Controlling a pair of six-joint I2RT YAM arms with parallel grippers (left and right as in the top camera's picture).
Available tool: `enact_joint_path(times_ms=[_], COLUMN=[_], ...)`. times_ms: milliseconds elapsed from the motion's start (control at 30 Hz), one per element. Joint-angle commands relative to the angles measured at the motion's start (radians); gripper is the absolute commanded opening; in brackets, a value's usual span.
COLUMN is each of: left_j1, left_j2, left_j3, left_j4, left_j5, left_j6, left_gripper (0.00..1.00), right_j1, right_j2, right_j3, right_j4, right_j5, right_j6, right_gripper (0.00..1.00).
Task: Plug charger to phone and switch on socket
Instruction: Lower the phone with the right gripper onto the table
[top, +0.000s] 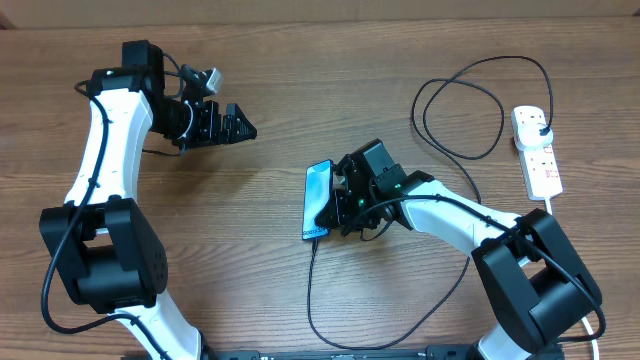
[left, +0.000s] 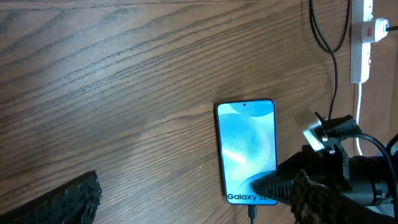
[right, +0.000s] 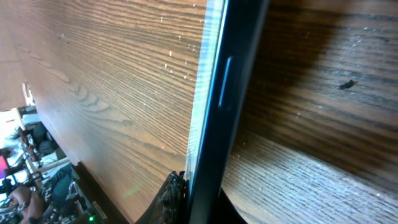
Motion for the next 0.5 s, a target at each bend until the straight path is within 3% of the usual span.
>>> enact_joint_path(times_ms=[0, 467], left_j1=[-0.009, -0.009], left_j2=[-0.017, -0.017], left_j3=[0.005, 0.005], left_j4=[0.003, 0.003], left_j5=[-0.006, -0.006], left_j6=[-0.006, -0.006], left_gripper=[1.0, 1.0], right_j1=[0.004, 0.004], right_j2=[-0.006, -0.006], right_j3=[0.004, 0.004], right_j4=[0.01, -0.031], right_j5=[0.003, 0.146], right_j6=[-0.02, -0.02], right_gripper=[0.09, 0.1])
